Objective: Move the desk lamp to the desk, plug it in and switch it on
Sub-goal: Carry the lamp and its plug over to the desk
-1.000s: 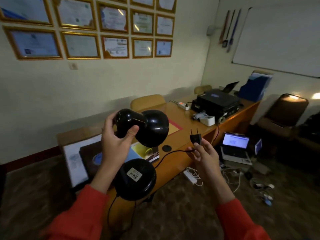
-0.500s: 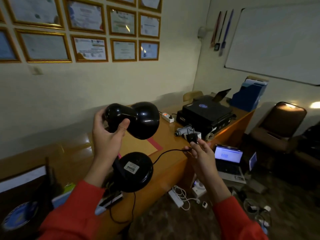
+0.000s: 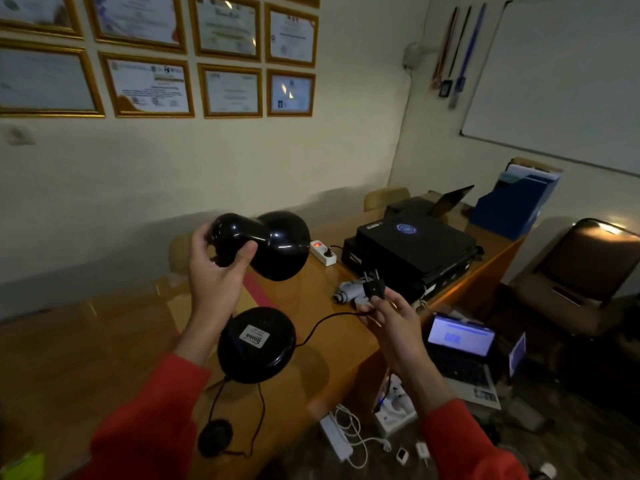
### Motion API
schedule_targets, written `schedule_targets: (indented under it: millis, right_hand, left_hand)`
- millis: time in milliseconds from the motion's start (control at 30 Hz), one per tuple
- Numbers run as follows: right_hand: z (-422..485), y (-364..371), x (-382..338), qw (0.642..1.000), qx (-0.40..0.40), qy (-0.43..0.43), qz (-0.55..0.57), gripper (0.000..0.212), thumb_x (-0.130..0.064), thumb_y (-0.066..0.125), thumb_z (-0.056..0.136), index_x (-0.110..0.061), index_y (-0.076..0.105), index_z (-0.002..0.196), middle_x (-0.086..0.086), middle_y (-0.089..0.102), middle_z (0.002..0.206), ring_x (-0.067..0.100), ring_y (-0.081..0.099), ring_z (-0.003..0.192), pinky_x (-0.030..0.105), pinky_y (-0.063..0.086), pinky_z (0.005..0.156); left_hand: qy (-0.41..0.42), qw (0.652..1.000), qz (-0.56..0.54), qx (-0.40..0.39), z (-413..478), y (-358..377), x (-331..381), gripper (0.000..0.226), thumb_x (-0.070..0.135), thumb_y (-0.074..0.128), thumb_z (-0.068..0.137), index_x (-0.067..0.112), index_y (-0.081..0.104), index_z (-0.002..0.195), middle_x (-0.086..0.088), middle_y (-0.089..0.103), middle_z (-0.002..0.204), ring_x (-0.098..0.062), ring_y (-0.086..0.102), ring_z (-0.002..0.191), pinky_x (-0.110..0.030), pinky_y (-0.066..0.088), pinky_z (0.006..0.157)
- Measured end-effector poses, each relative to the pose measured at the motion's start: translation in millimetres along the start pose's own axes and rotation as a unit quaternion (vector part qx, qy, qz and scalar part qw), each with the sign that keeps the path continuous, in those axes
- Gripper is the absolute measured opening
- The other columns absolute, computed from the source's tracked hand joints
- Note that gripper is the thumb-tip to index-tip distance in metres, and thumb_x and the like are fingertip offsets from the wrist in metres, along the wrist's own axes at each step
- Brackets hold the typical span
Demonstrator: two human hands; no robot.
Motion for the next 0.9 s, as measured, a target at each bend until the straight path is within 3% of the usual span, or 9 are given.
schedule_targets:
  millis: [67, 133, 233, 500, 667, 800, 900]
  right_hand:
    - [34.6, -1.2, -2.7, 1.000, -0.012, 0.015, -0.004, 0.024, -0.008, 0.055, 0.090, -0.012, 0.056, 0.113, 0.011, 0.063, 0.088, 0.017, 0.068, 0.076, 0.029, 0.057, 0.067]
    - [66.5, 0.3, -7.0, 0.999, -0.030, 0.014, -0.016, 0.018, -0.008, 0.054, 0.090, -0.013, 0.059, 0.106, 0.007, 0.068, 0.080, 0.016, 0.068, 0.074, 0.029, 0.058, 0.067]
    - [109.7, 4.2, -15.1, 0.999, -0.036, 0.011, -0.018, 0.015, -0.006, 0.052, 0.091, -0.016, 0.060, 0.099, 0.001, 0.069, 0.066, 0.015, 0.066, 0.067, 0.028, 0.057, 0.061]
    - [208.9, 3.8, -7.9, 0.998, -0.027, 0.039, -0.039, 0.021, -0.004, 0.051, 0.092, -0.009, 0.056, 0.111, 0.014, 0.060, 0.098, 0.017, 0.064, 0.077, 0.033, 0.056, 0.071]
    - [275.5, 6.5, 3.6, 0.994, -0.063, 0.075, -0.047, 0.019, -0.003, 0.052, 0.091, -0.014, 0.059, 0.106, 0.012, 0.063, 0.094, 0.014, 0.066, 0.069, 0.026, 0.055, 0.061]
    - [329.0, 5.7, 17.0, 0.987, -0.102, 0.107, -0.068, 0.023, -0.003, 0.052, 0.091, -0.009, 0.056, 0.113, 0.017, 0.062, 0.099, 0.018, 0.063, 0.073, 0.032, 0.054, 0.069]
    - [370.0, 7.8, 24.9, 0.982, -0.120, 0.126, -0.072, 0.019, -0.002, 0.052, 0.091, -0.010, 0.057, 0.107, 0.016, 0.062, 0.091, 0.015, 0.063, 0.066, 0.028, 0.056, 0.062]
  left_hand:
    - [-0.010, 1.000, 0.007, 0.012, 14.4, 22.5, -20.3, 0.052, 0.013, 0.073, 0.078, 0.010, 0.048, 0.123, 0.022, 0.050, 0.103, 0.031, 0.046, 0.090, 0.010, 0.035, 0.074]
    - [-0.031, 0.999, 0.011, 0.023, 28.7, 43.9, -39.6, 0.053, 0.014, 0.073, 0.078, 0.013, 0.047, 0.124, 0.026, 0.048, 0.103, 0.029, 0.046, 0.091, 0.003, 0.038, 0.077]
    - [-0.058, 0.998, 0.012, 0.034, 46.9, 74.1, -66.5, 0.055, 0.014, 0.073, 0.078, 0.019, 0.045, 0.125, 0.028, 0.047, 0.103, 0.005, 0.049, 0.099, -0.010, 0.034, 0.082]
    - [-0.104, 0.993, 0.000, 0.059, 73.7, 123.8, -128.7, 0.051, 0.016, 0.071, 0.080, 0.040, 0.042, 0.115, 0.025, 0.048, 0.107, 0.018, 0.047, 0.097, -0.010, 0.034, 0.078]
    - [-0.111, 0.987, 0.022, 0.117, 96.7, 145.9, -161.8, 0.055, 0.015, 0.071, 0.080, 0.022, 0.042, 0.127, 0.007, 0.048, 0.119, -0.004, 0.049, 0.105, -0.009, 0.040, 0.077]
    - [-0.073, 0.986, 0.058, 0.137, 109.1, 171.1, -187.1, 0.053, 0.010, 0.071, 0.081, 0.009, 0.042, 0.125, 0.013, 0.050, 0.107, 0.021, 0.052, 0.091, 0.004, 0.043, 0.071]
    - [-0.075, 0.982, 0.068, 0.160, 122.6, 189.0, -209.0, 0.050, 0.011, 0.071, 0.081, 0.012, 0.043, 0.123, 0.014, 0.051, 0.104, 0.020, 0.054, 0.086, 0.002, 0.044, 0.069]
Point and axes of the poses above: each hand's wrist, its own z-axis towards the middle knuckle, its own y-axis out of the palm, x = y × z, the point moved 5 cm from there along z, towards the middle knuckle
